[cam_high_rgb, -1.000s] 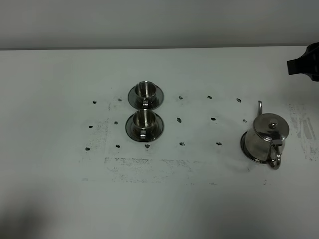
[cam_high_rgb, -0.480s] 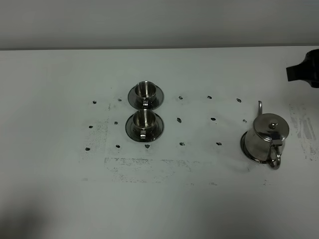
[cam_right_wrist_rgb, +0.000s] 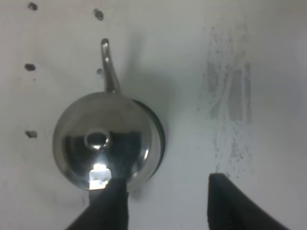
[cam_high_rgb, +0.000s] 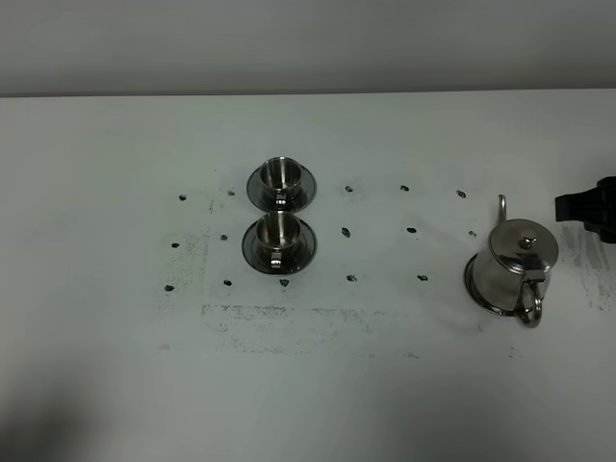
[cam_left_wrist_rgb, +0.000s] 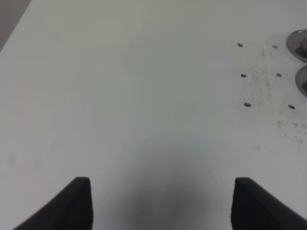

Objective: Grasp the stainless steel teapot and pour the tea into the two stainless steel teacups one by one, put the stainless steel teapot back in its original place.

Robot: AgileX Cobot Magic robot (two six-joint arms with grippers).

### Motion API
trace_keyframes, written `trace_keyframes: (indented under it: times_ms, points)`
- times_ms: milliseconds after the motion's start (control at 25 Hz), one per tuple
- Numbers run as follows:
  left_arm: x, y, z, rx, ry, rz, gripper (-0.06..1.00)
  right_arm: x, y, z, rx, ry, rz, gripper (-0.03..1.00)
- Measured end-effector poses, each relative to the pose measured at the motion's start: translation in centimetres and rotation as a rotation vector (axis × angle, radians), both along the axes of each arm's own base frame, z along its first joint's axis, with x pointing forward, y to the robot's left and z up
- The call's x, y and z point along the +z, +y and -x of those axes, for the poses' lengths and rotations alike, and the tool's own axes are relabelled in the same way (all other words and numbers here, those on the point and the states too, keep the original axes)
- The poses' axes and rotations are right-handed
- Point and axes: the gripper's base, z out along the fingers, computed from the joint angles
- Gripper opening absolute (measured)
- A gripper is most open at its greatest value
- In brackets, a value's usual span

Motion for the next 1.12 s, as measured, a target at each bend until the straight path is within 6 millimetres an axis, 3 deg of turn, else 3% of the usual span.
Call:
trace_keyframes:
  times_ms: [280, 520, 720, 1120]
  points:
    - [0.0, 0.0, 0.0, 0.000, 0.000, 0.000, 0.59, -1.5, 0.9, -0.1, 0.031, 0.092, 0.062, 0.43]
    - [0.0, 0.0, 0.0, 0.000, 0.000, 0.000, 0.59, -3.3, 1.2, -1.5, 0.051, 0.174, 0.094, 0.53]
    - [0.0, 0.0, 0.0, 0.000, 0.000, 0.000, 0.59, -3.1, 1.7, -3.1, 0.105, 0.226, 0.099, 0.59]
    - [0.0, 0.0, 0.0, 0.000, 0.000, 0.000, 0.59, -2.9, 3.1, -3.9, 0.186, 0.307, 0.001, 0.59]
